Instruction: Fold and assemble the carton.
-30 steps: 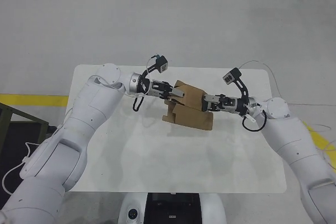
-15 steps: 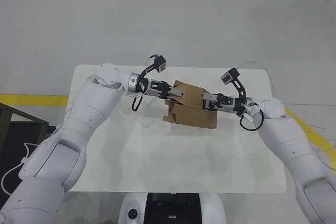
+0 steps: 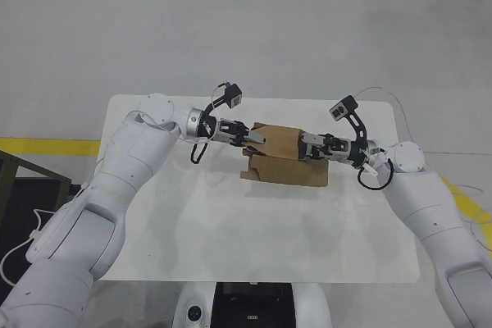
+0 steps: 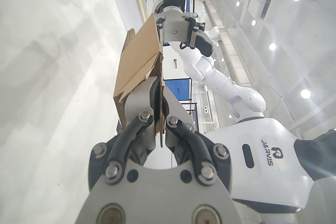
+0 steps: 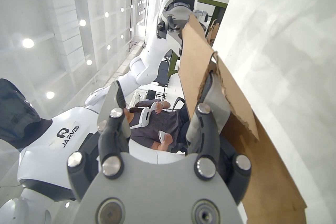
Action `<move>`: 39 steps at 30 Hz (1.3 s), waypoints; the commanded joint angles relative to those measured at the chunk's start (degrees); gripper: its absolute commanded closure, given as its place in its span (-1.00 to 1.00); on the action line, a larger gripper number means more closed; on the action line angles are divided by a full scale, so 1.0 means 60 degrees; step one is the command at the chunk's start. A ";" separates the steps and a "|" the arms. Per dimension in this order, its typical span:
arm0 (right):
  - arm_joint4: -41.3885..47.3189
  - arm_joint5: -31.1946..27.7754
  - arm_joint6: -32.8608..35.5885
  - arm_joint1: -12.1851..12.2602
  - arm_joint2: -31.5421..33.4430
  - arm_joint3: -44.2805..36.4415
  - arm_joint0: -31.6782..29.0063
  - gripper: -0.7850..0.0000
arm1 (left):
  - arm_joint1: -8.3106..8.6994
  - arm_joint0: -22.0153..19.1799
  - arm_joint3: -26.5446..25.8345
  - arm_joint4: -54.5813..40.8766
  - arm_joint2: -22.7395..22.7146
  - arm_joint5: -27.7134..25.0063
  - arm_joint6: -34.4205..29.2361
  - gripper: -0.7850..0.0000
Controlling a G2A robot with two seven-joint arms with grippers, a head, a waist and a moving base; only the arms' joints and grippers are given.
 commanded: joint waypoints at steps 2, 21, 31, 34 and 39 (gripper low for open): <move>-0.0012 0.0027 0.0028 -0.0005 0.0075 -0.0014 0.0004 -0.26 | -0.0006 -0.0021 0.0058 0.0029 0.0027 -0.0024 0.0025 1.00; -0.0718 0.0073 0.0073 -0.0271 -0.0338 0.0277 0.0379 0.18 | -0.0036 -0.0125 0.0010 0.0077 0.0182 -0.0046 0.0047 1.00; -0.0853 -0.0123 -0.0124 -0.0358 -0.0556 0.0579 0.0555 0.67 | -0.0026 -0.0111 -0.0032 0.0039 0.0210 -0.0056 0.0057 1.00; -0.0896 -0.0144 -0.0144 -0.0351 -0.0568 0.0652 0.0559 0.76 | -0.0017 -0.0106 -0.0031 0.0034 0.0208 -0.0061 0.0061 1.00; -0.0961 -0.0150 -0.0151 -0.0337 -0.0599 0.0729 0.0555 1.00 | 0.0001 -0.0080 -0.0090 0.0002 0.0198 -0.0069 0.0069 0.66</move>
